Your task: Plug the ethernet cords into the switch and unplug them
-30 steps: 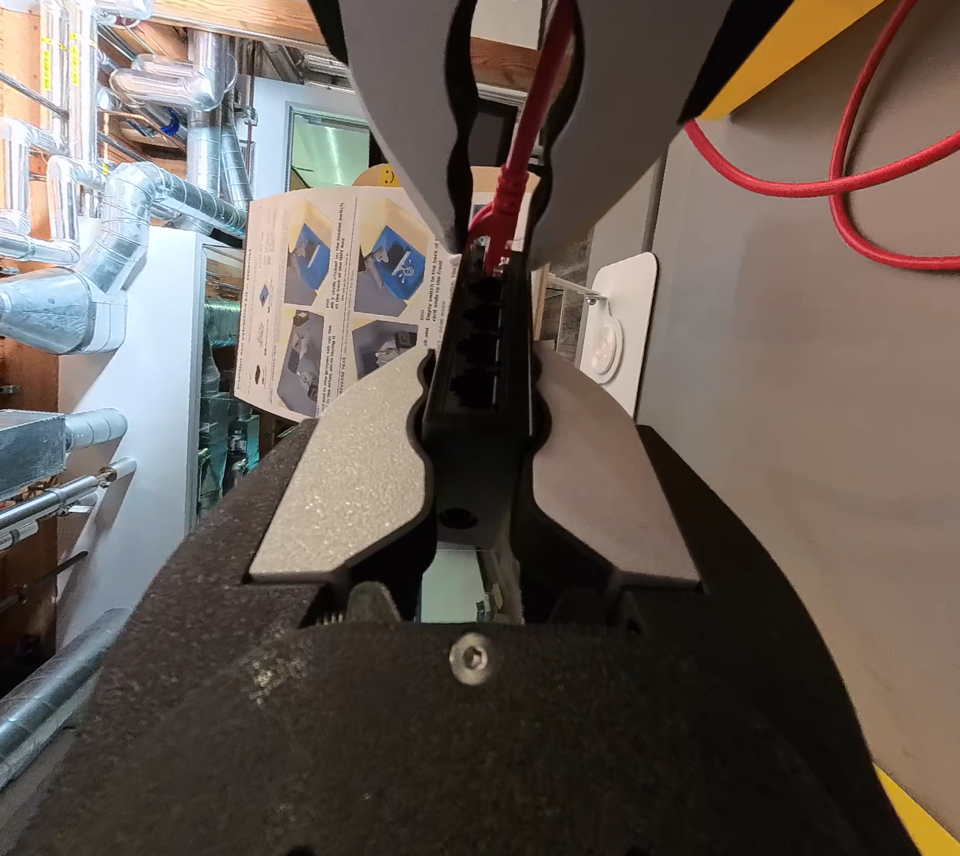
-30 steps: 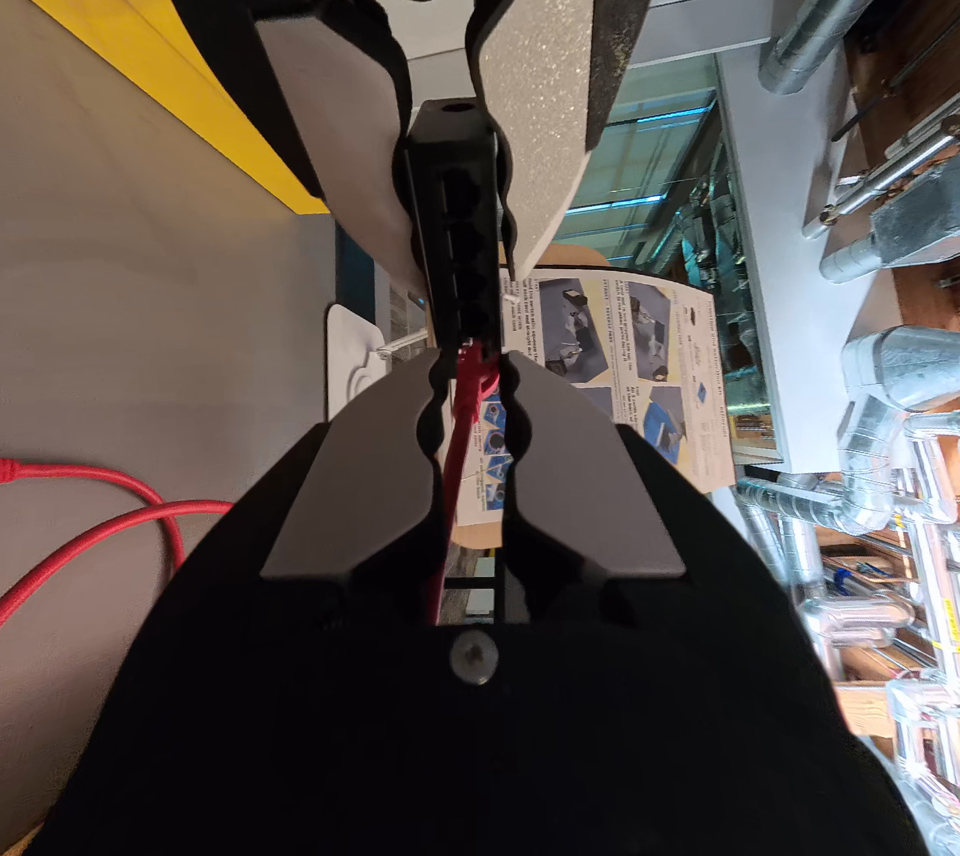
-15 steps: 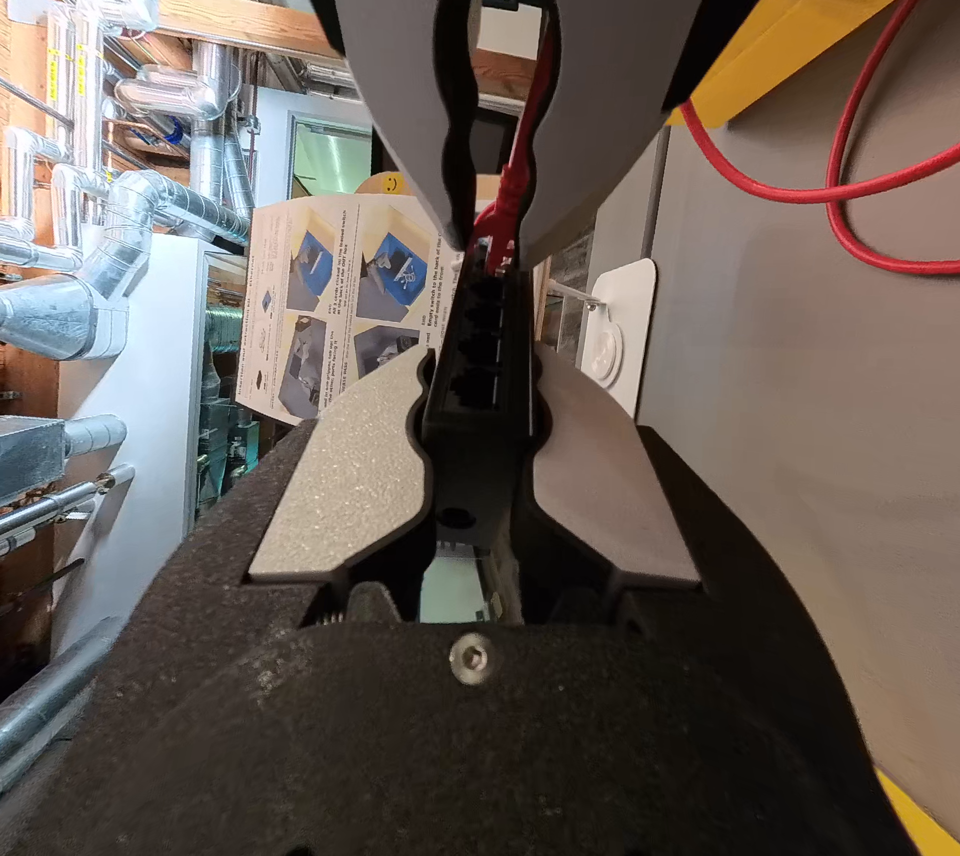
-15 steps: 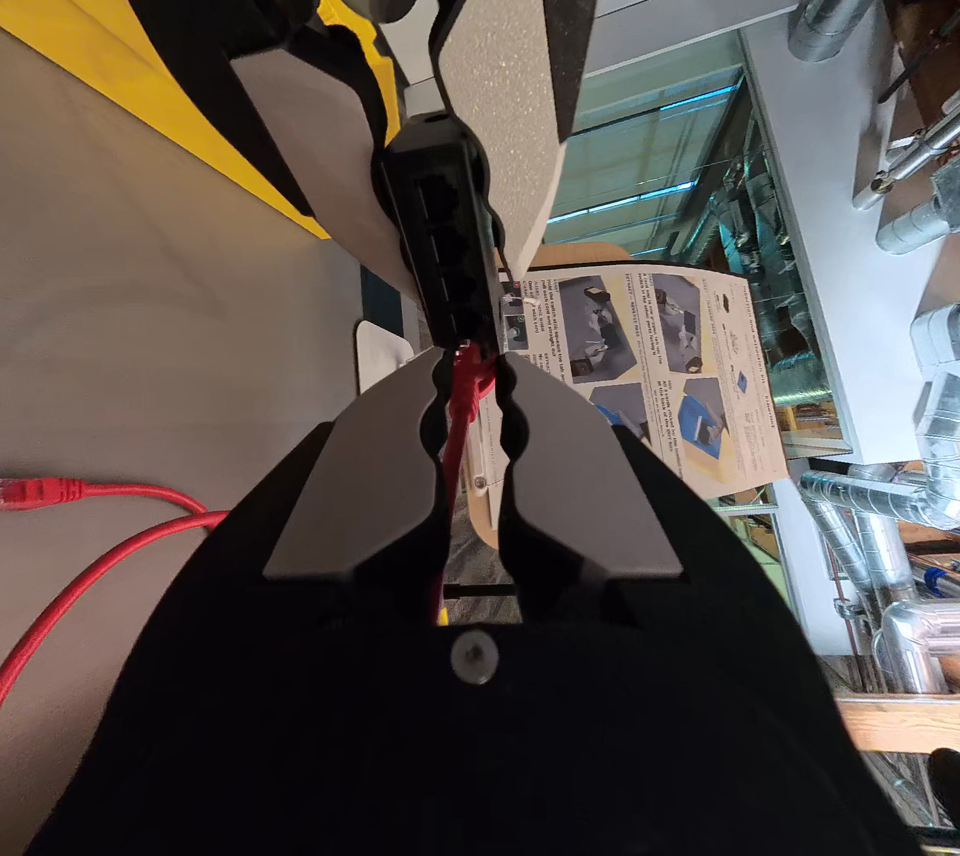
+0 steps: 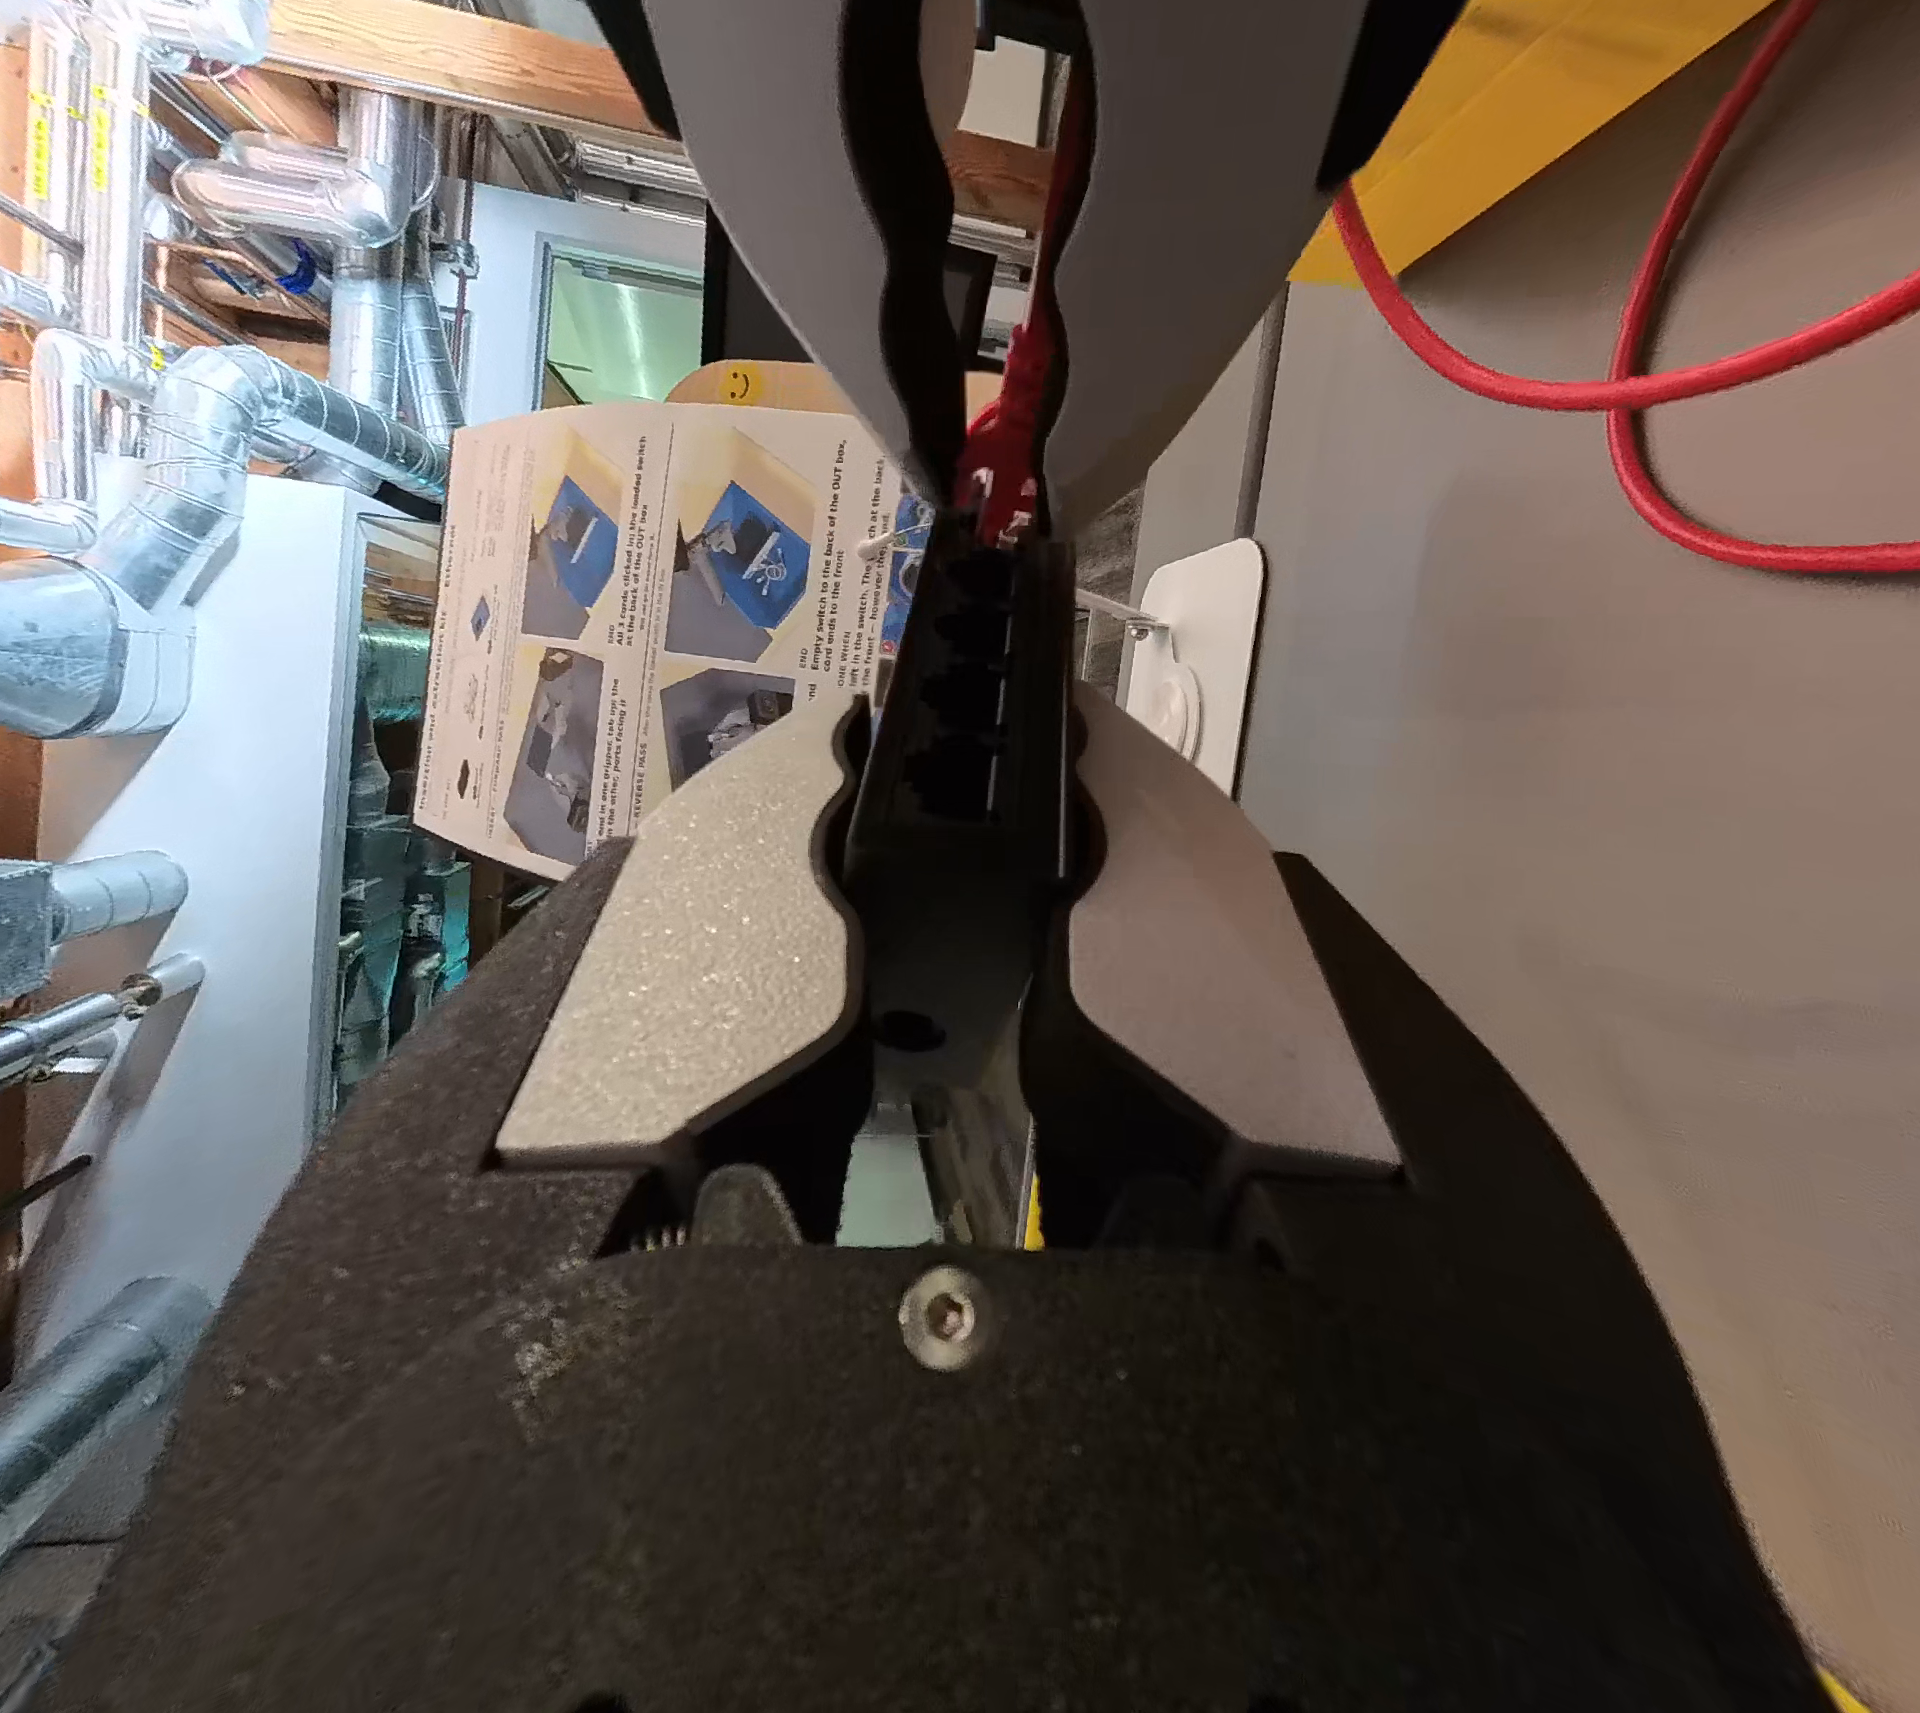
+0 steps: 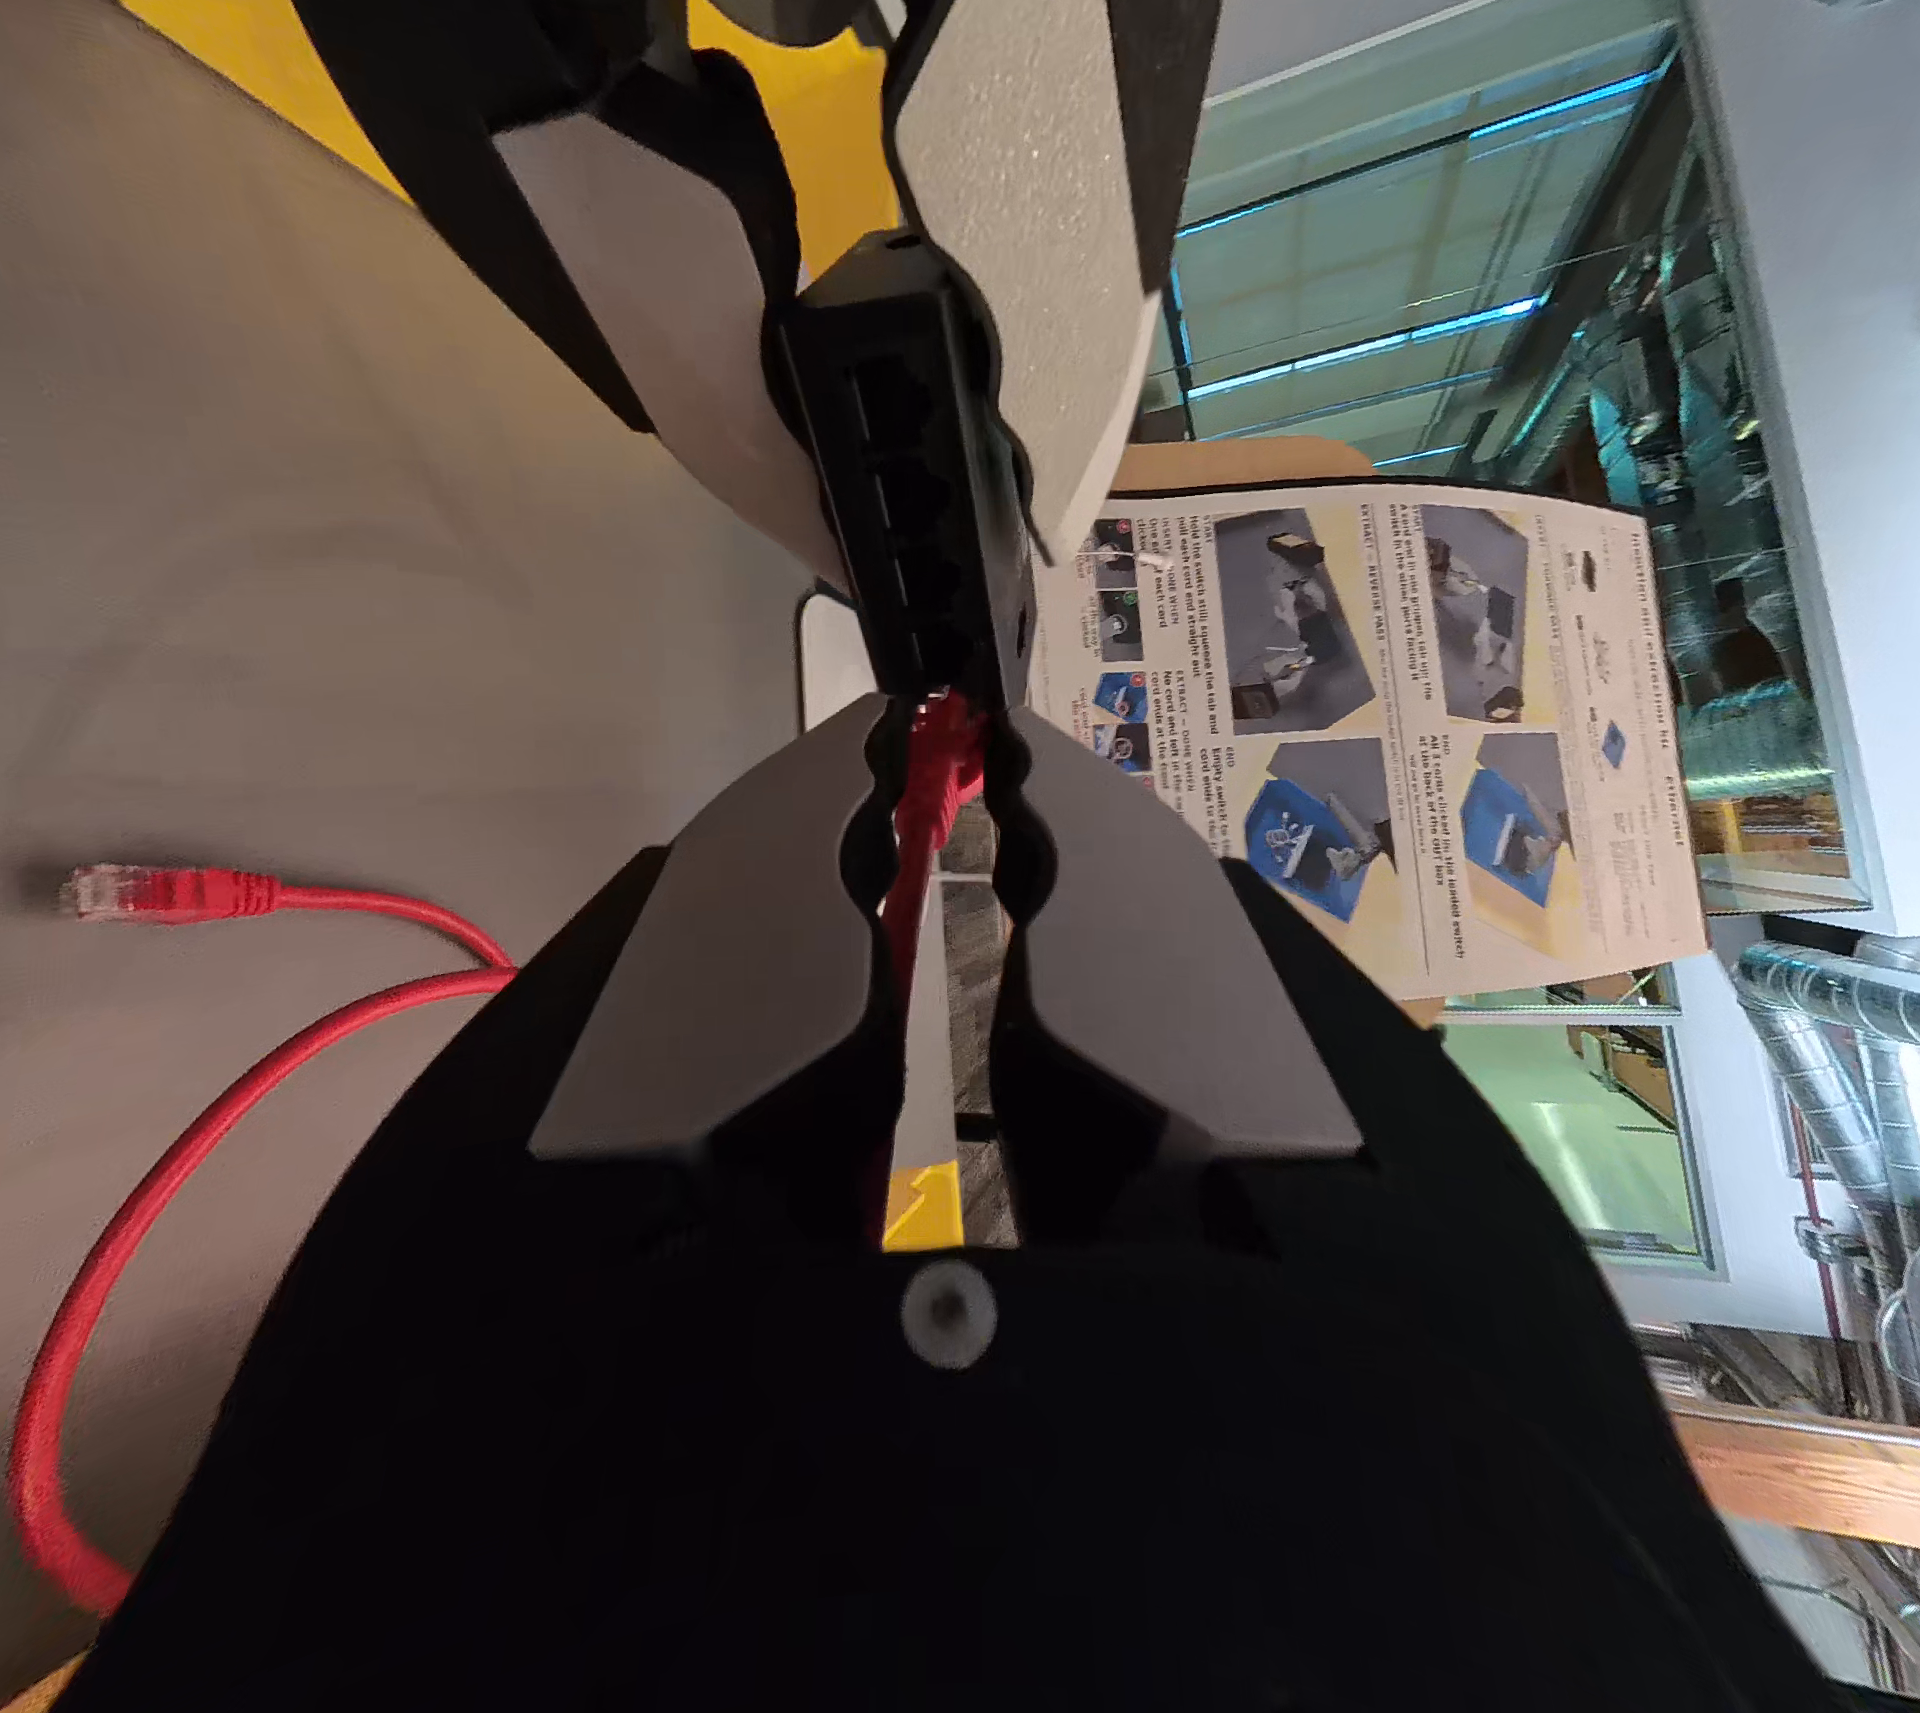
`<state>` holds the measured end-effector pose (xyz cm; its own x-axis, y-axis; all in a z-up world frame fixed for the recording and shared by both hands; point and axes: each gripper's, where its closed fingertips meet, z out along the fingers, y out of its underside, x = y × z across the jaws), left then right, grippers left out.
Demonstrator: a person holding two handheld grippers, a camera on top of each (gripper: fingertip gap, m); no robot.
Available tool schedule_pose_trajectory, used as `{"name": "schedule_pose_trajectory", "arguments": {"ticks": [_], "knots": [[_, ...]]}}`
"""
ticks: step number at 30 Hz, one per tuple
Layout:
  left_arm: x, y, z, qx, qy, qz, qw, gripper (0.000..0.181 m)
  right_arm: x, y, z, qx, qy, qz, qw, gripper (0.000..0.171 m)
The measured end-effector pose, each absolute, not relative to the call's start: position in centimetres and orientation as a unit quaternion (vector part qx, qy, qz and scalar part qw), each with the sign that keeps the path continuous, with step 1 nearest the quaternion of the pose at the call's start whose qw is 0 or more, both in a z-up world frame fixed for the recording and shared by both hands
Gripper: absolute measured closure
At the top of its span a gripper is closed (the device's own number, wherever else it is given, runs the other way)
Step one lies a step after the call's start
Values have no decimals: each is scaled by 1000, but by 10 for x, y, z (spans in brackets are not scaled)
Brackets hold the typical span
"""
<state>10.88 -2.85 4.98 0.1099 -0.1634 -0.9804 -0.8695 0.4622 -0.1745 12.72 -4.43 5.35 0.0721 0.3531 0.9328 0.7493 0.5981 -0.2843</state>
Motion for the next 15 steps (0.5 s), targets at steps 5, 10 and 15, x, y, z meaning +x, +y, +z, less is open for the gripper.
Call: {"name": "schedule_pose_trajectory", "arguments": {"ticks": [5, 10, 15], "knots": [[109, -24, 40, -437, 612, 286, 594, 149, 128, -40, 43, -433, -671, -156, 581, 157], [110, -21, 34, -443, 618, 275, 589, 149, 129, -38, 37, -443, -676, -146, 570, 156], [47, 10, 80, -490, 526, 322, 616, 150, 117, -43, -2, -442, -734, -144, 496, 156]]}}
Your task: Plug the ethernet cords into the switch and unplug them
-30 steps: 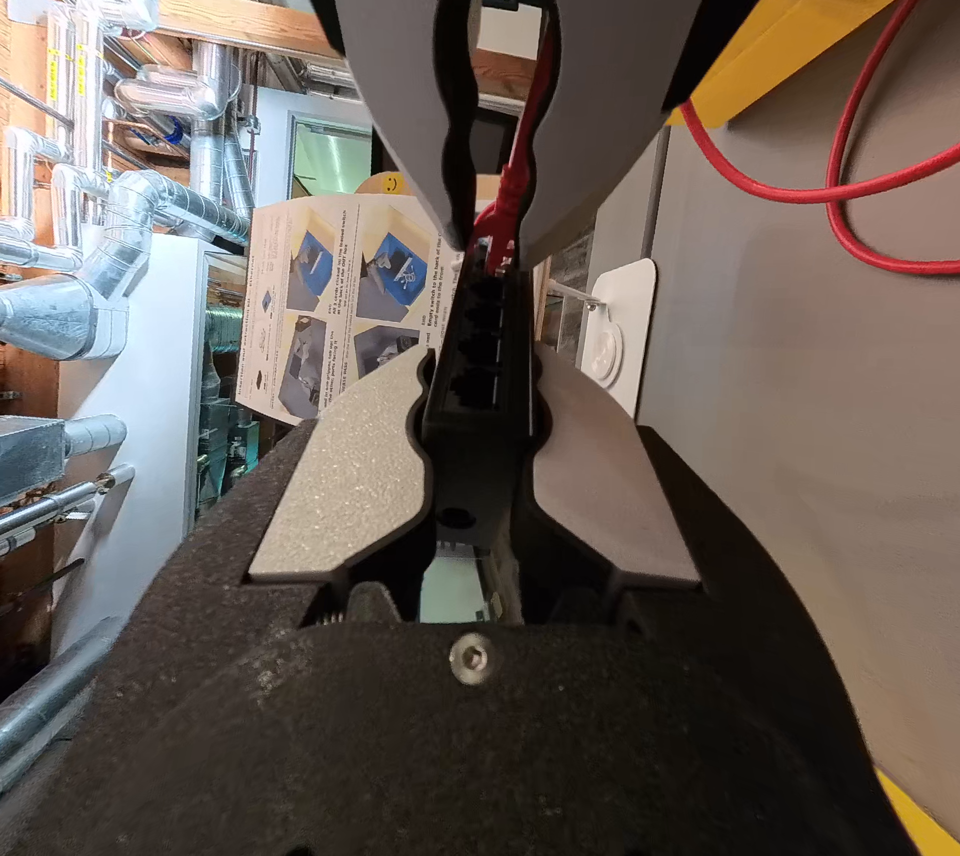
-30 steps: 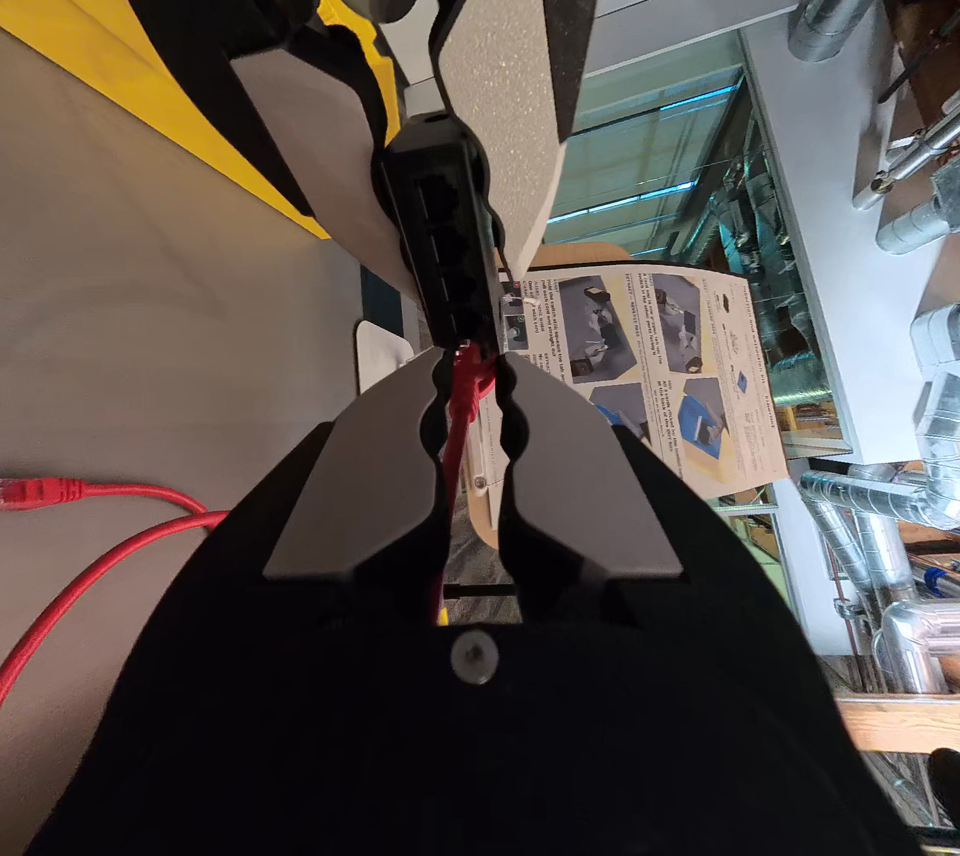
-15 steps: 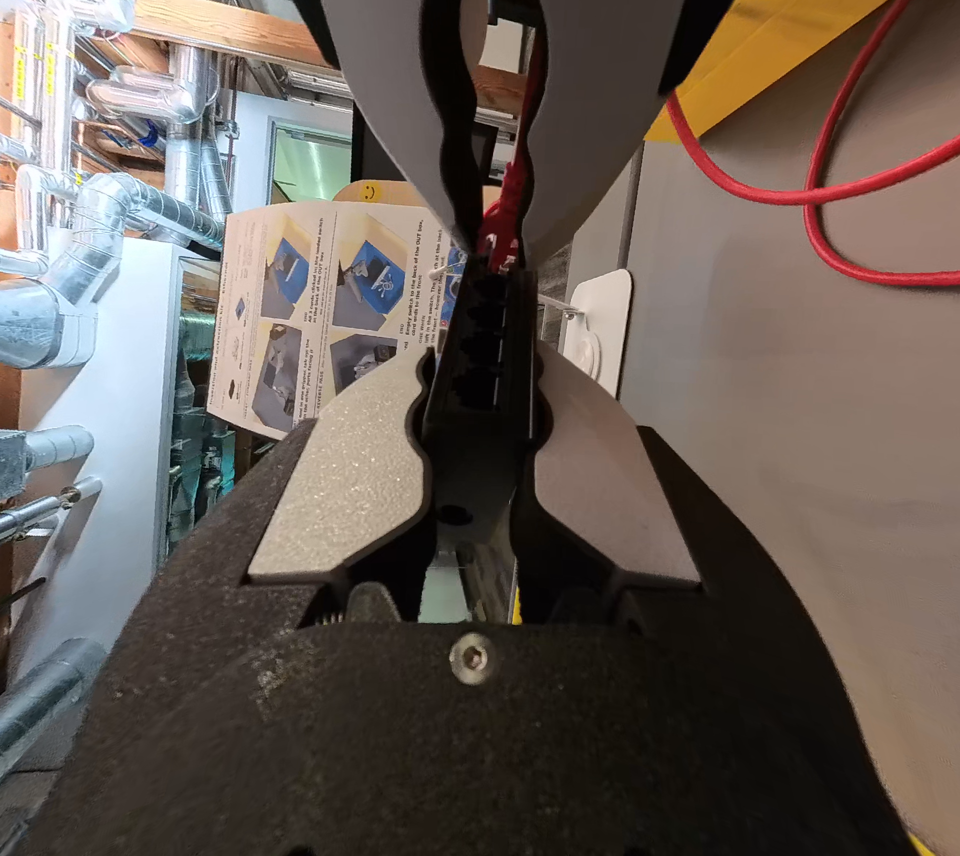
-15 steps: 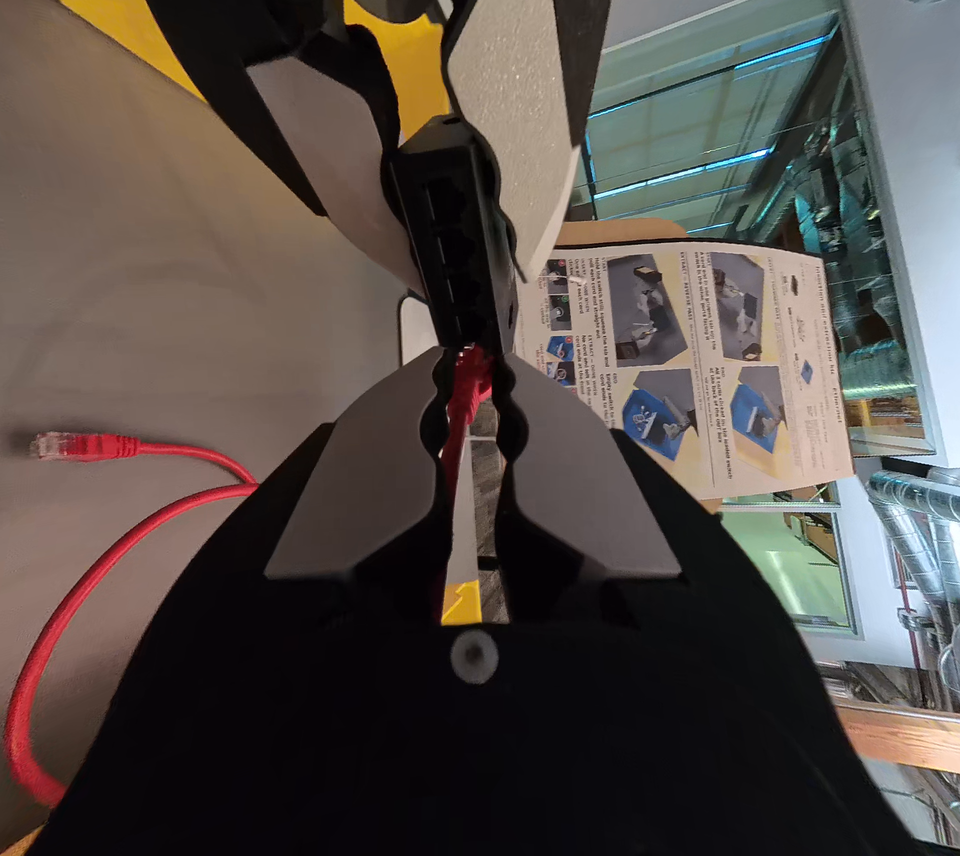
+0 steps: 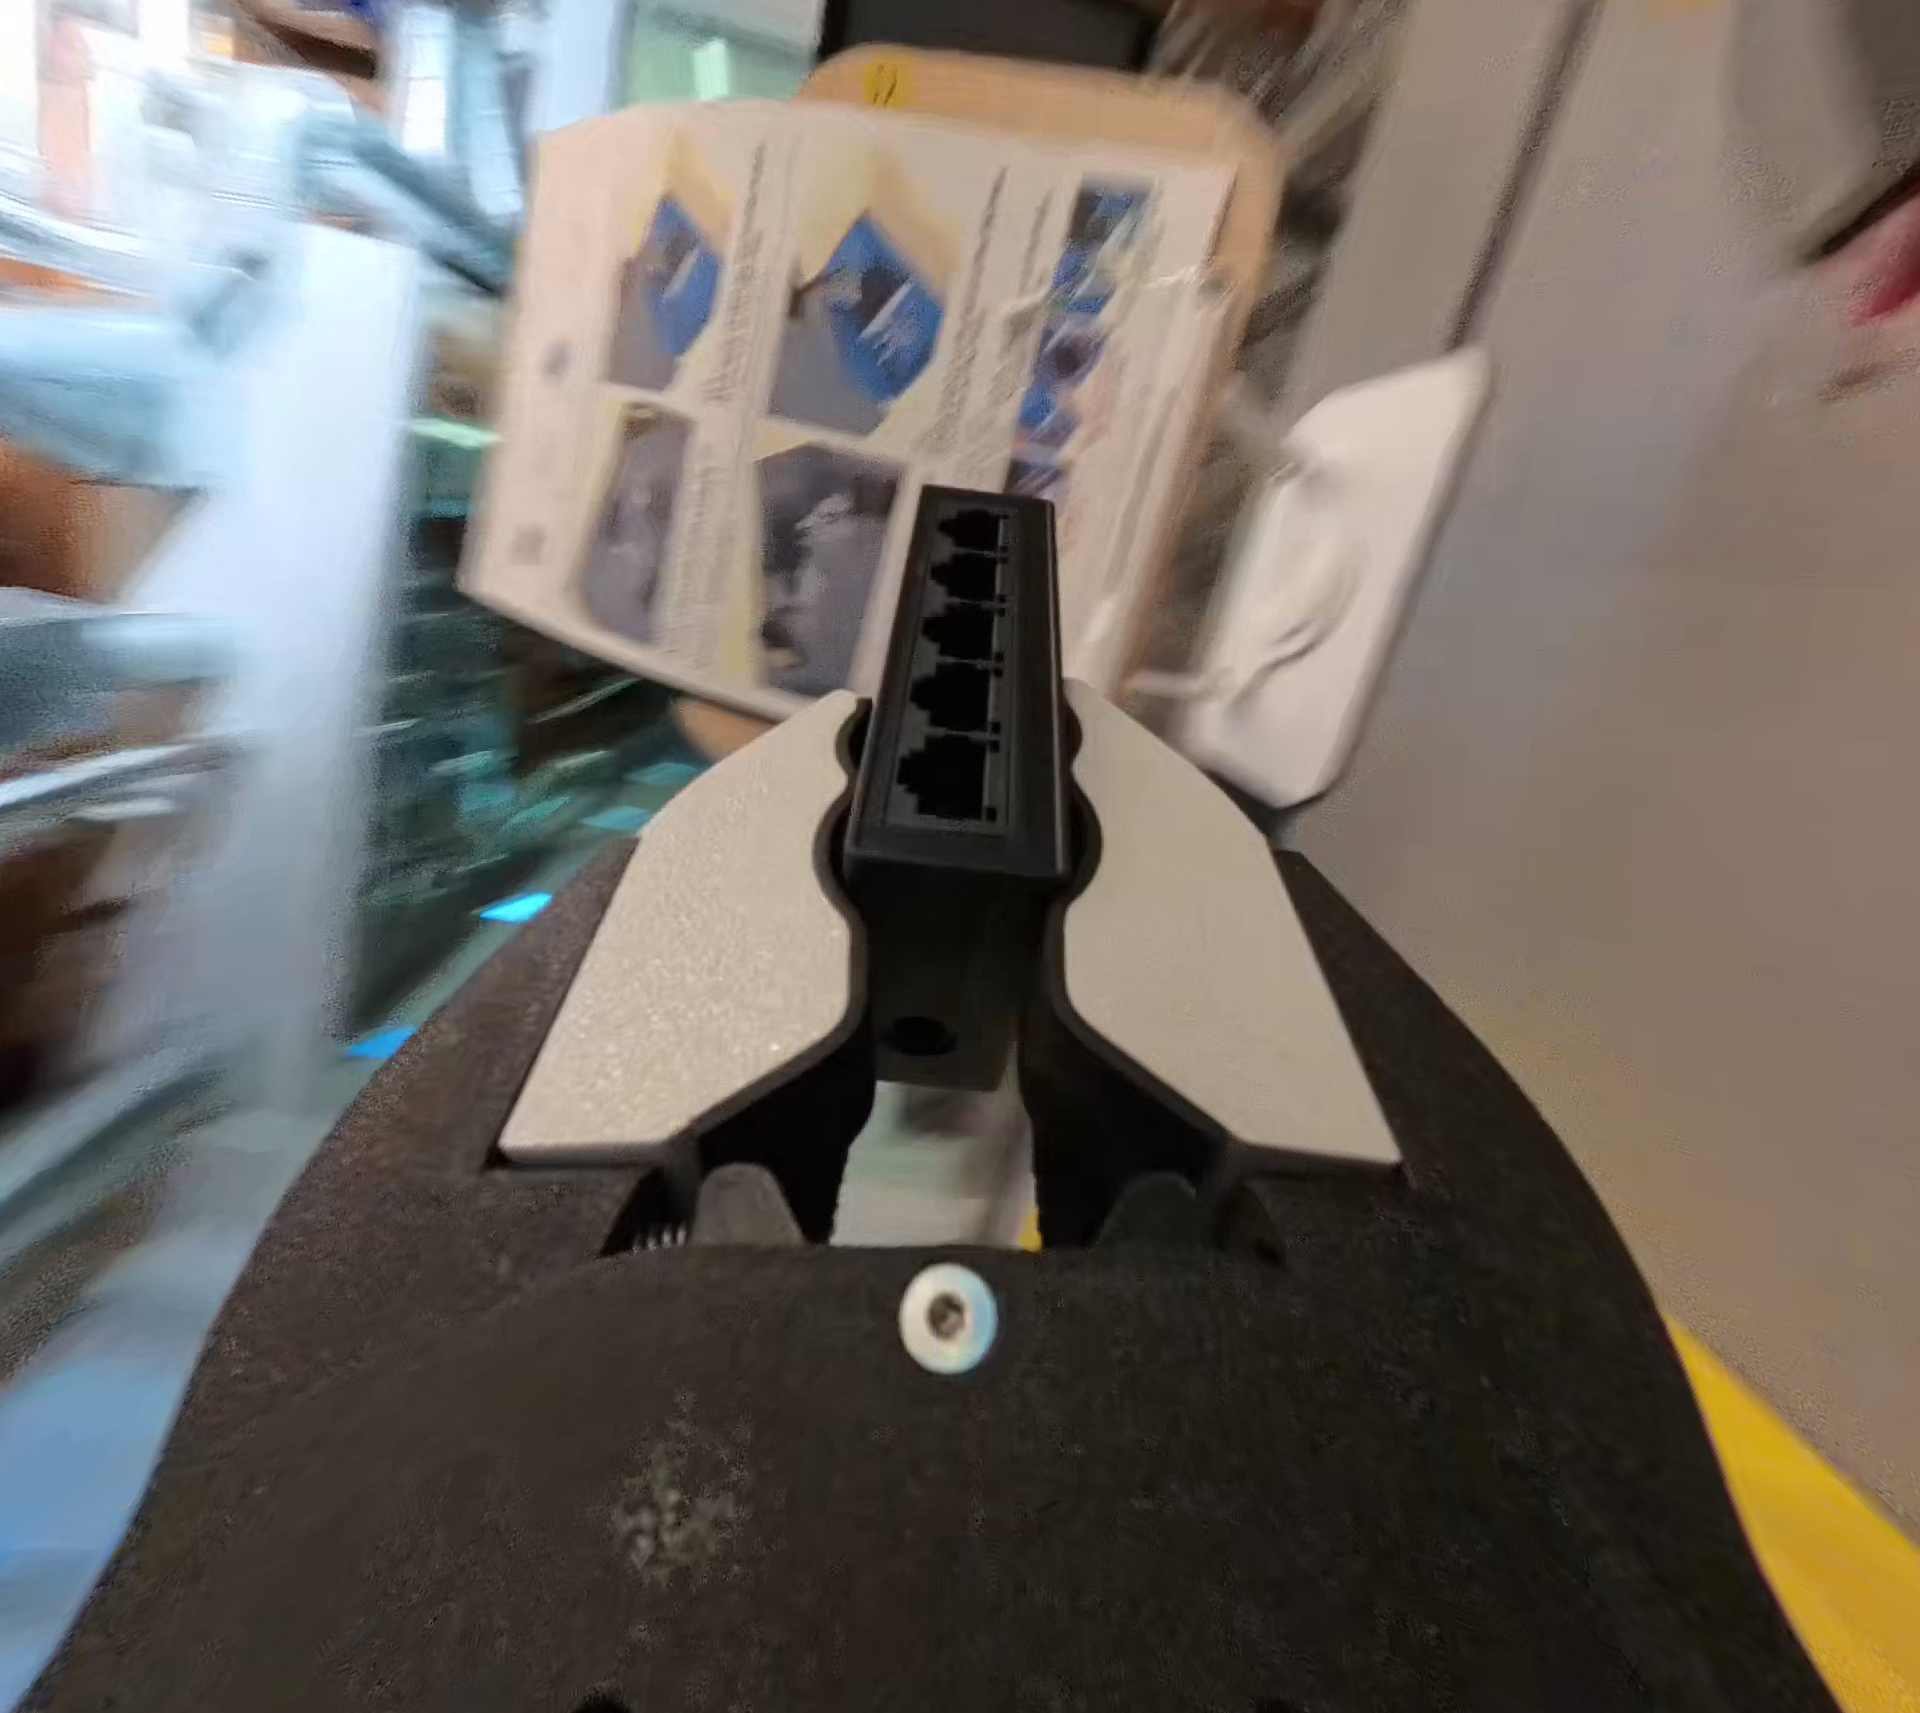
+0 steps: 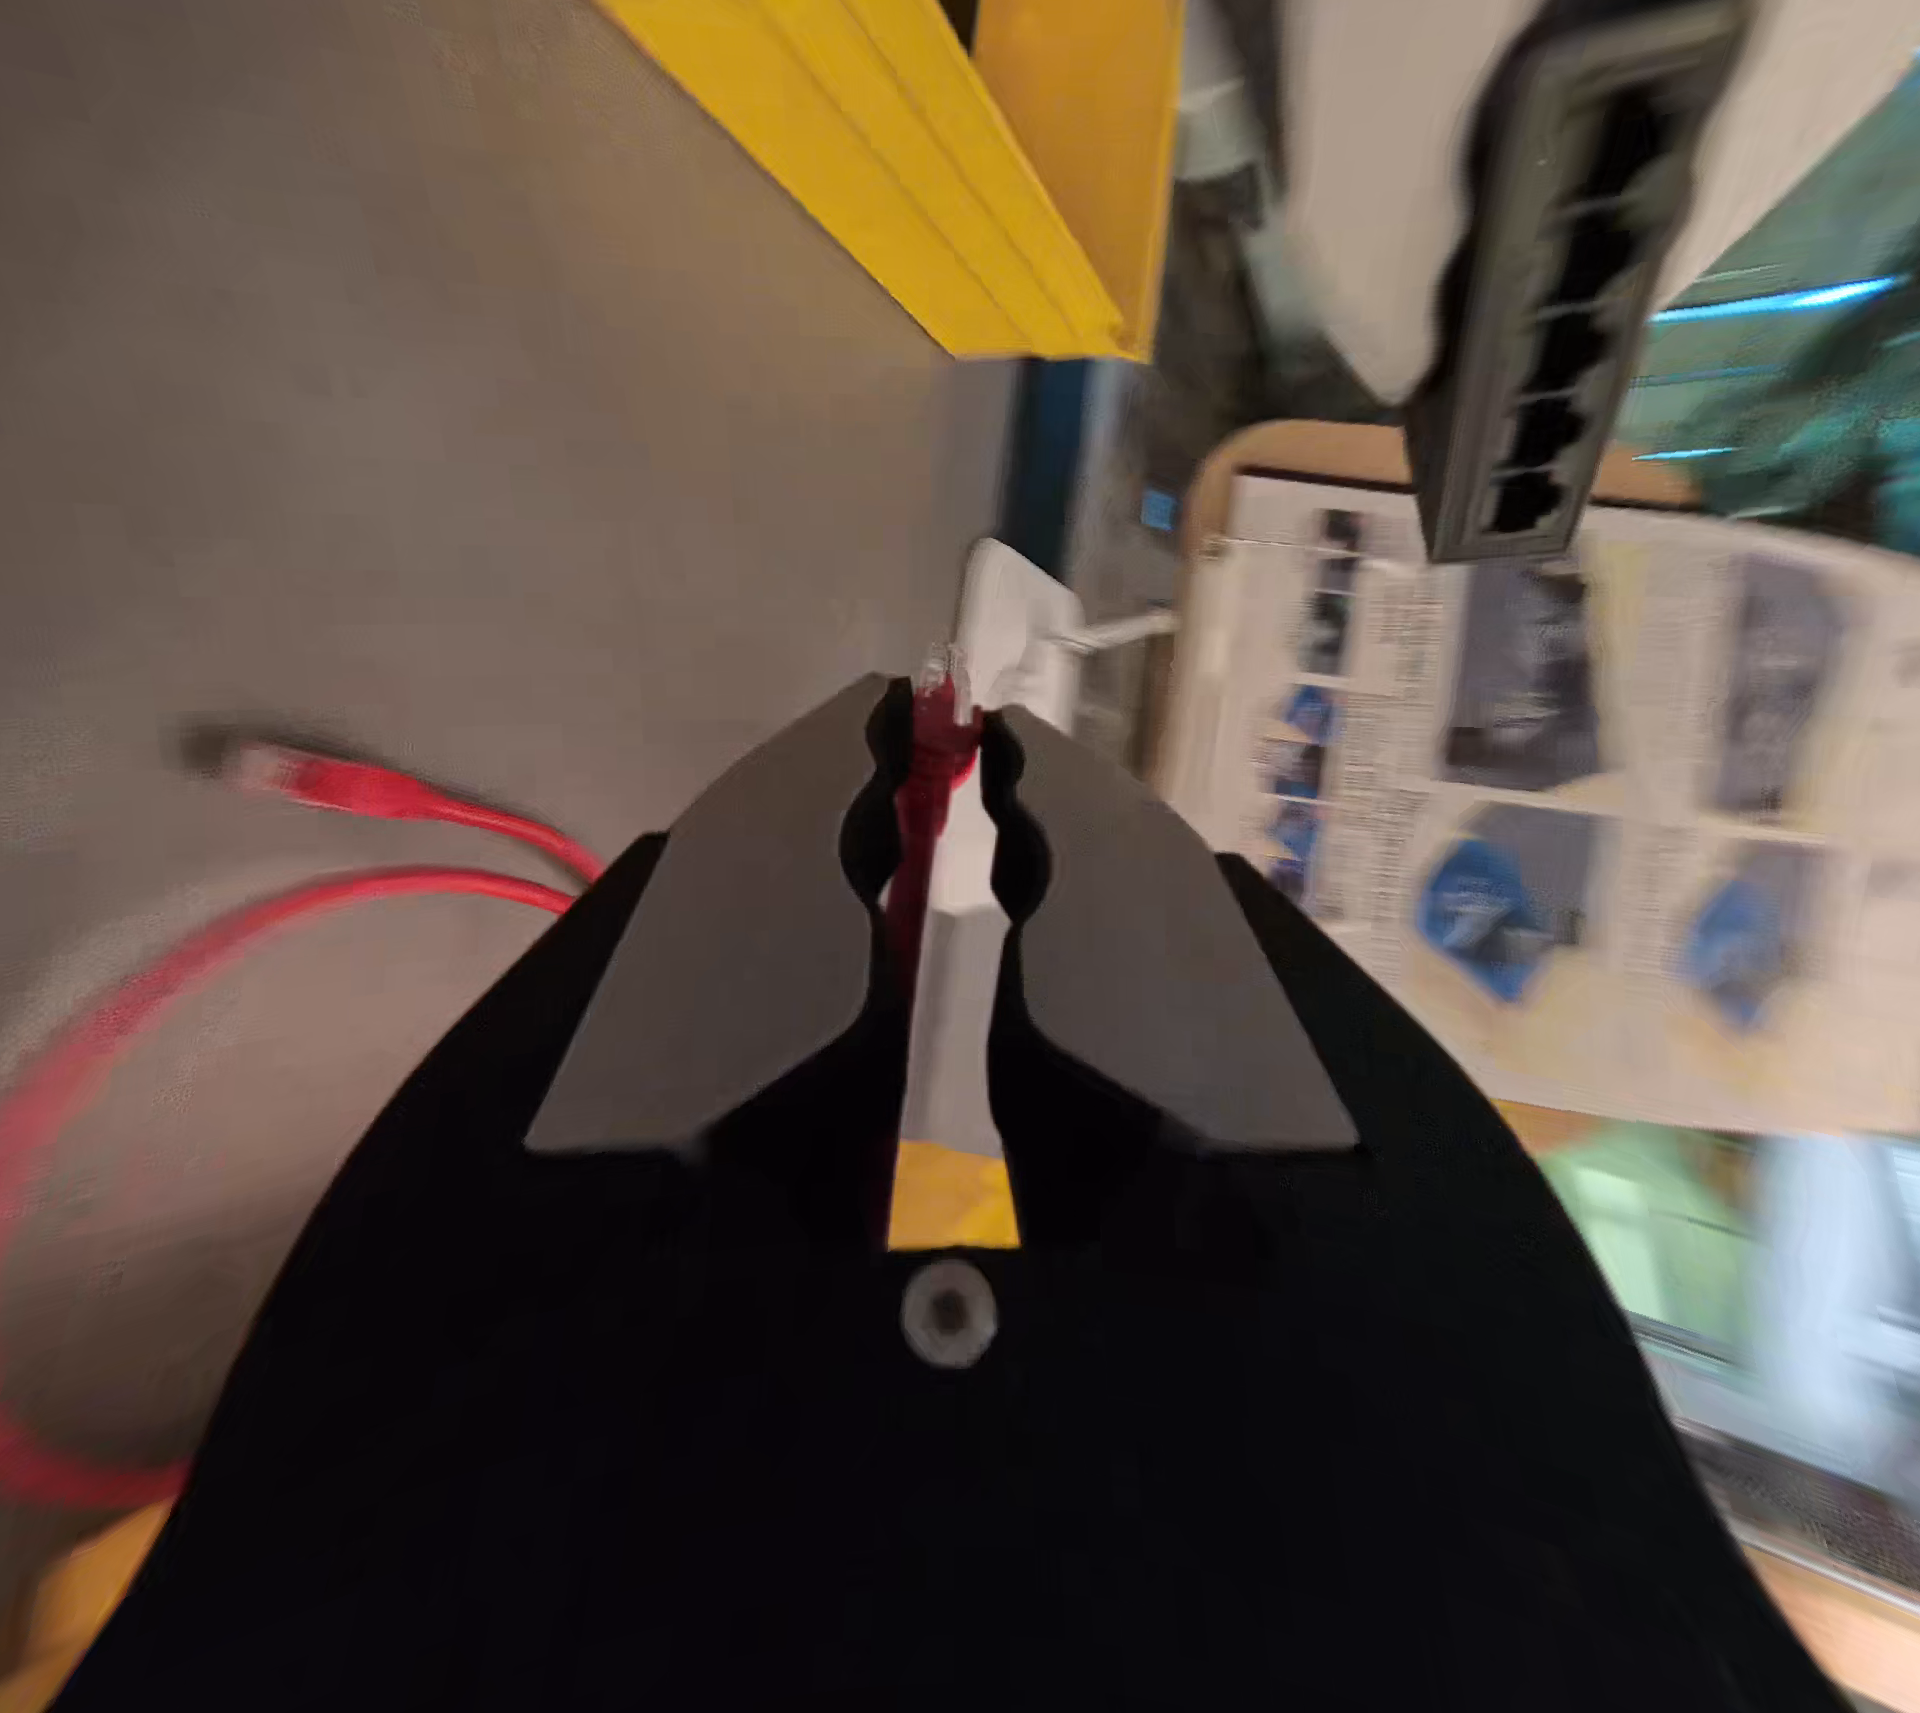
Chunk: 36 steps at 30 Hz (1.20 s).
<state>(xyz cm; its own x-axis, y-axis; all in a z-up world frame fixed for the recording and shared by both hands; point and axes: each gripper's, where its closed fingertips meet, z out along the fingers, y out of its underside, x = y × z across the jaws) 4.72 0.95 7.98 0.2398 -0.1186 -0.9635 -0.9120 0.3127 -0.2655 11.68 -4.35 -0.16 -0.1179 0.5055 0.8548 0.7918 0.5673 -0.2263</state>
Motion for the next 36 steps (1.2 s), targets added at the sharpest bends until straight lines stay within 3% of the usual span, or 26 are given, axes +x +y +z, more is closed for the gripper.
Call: {"name": "schedule_pose_trajectory", "arguments": {"ticks": [1, 3, 7, 15, 20, 23, 28, 36], "knots": [[46, 1, 84, -506, 541, 255, 622, 150, 115, -37, -1, -423, -730, -185, 504, 156], [39, -9, 106, -471, 523, 297, 645, 151, 112, -39, 3, -445, -726, -142, 505, 157], [47, -8, 92, -477, 553, 290, 618, 150, 152, -23, 31, -494, -680, -128, 527, 156], [63, -1, 58, -468, 598, 337, 557, 150, 305, -30, 169, -506, -455, -193, 707, 157], [61, 0, 60, -469, 595, 344, 555, 150, 356, -10, 119, -607, -482, -164, 611, 156], [60, 0, 60, -474, 593, 346, 551, 150, 374, 11, 116, -614, -443, -170, 631, 156], [60, 2, 55, -480, 598, 341, 543, 150, 345, -10, 164, -546, -429, -157, 703, 156], [59, -1, 56, -486, 599, 338, 539, 150, 290, 24, 241, -548, -525, -235, 608, 158]]}}
